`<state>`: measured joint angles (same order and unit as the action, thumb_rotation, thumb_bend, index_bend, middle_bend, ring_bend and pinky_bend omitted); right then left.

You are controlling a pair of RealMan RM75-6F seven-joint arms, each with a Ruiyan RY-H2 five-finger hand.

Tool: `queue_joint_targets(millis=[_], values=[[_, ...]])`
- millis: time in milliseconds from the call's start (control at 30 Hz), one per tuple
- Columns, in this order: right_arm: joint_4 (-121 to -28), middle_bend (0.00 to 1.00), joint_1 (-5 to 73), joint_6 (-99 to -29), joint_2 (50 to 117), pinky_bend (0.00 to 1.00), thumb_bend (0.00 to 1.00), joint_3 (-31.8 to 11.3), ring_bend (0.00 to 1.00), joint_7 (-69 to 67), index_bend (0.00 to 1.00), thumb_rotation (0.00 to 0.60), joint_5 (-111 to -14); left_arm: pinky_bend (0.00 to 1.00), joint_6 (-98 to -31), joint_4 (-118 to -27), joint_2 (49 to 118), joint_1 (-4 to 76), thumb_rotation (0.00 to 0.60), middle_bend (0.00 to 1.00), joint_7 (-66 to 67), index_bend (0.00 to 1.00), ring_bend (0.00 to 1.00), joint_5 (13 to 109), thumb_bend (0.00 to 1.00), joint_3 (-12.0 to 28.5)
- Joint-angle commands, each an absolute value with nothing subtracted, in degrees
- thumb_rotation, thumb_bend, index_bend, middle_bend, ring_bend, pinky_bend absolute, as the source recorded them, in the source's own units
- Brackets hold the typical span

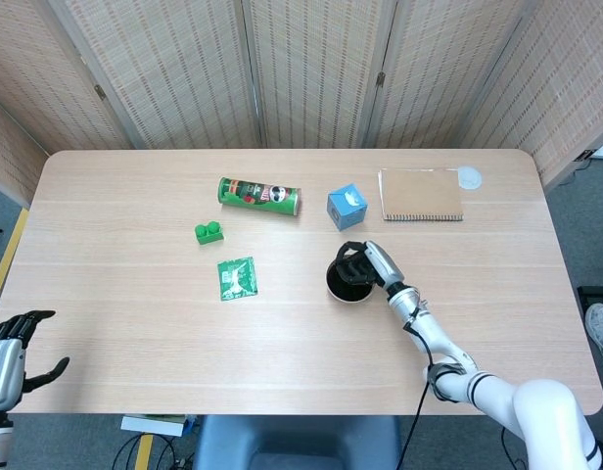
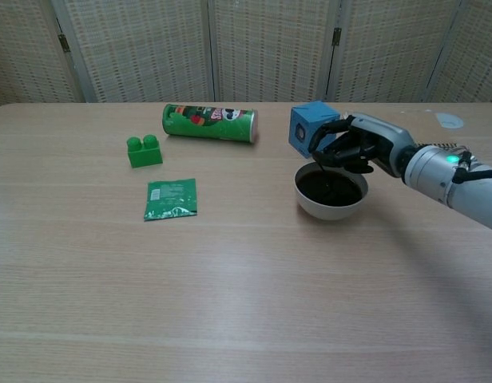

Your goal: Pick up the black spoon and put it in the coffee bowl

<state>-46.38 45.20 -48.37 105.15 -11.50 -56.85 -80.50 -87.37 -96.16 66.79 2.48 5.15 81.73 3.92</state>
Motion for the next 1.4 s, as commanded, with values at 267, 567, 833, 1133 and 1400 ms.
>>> queue_joint_targets(millis=[267, 567, 833, 1133, 1400], values=[[-46.52, 0.88, 47.1, -49.11, 106.81, 1.0, 0.41, -11.74, 1.0, -57.77, 0.64, 0.6, -81.79, 0.27, -87.43, -96.32, 66.63, 2.37, 0.6, 0.29, 5.32, 0.27, 0.25, 81.66, 0.23, 3.9], [-48.25, 0.88, 45.1, -50.99, 105.37, 1.0, 0.31, -9.76, 1.0, -57.16, 0.59, 0.6, -82.77, 0.27, -87.27, -96.08, 66.98, 2.56, 0.6, 0.29, 5.13, 0.27, 0.25, 82.0, 0.23, 3.9], [-51.21, 0.88, 44.03, -52.63, 103.33, 1.0, 0.12, -9.36, 1.0, -57.9, 0.3, 0.6, -83.31, 0.27, -87.34, -96.32, 66.9, 2.66, 0.6, 0.29, 5.37, 0.27, 0.25, 82.0, 0.23, 4.06], [-61.28, 0.83, 39.16, -58.81, 92.26, 1.0, 0.22, -7.94, 0.99, -44.23, 0.25, 0.6, -83.84, 0.27, -87.02, -96.3, 66.7, 3.43, 0.6, 0.29, 5.33, 0.27, 0.25, 81.55, 0.23, 5.08], [-77.7, 0.65, 30.89, -65.66, 79.46, 0.96, 0.33, -5.59, 0.79, -17.1, 0.25, 0.6, -80.0, 0.27, -85.83, -96.11, 66.99, 4.83, 0.6, 0.29, 5.46, 0.27, 0.25, 81.41, 0.23, 5.88]])
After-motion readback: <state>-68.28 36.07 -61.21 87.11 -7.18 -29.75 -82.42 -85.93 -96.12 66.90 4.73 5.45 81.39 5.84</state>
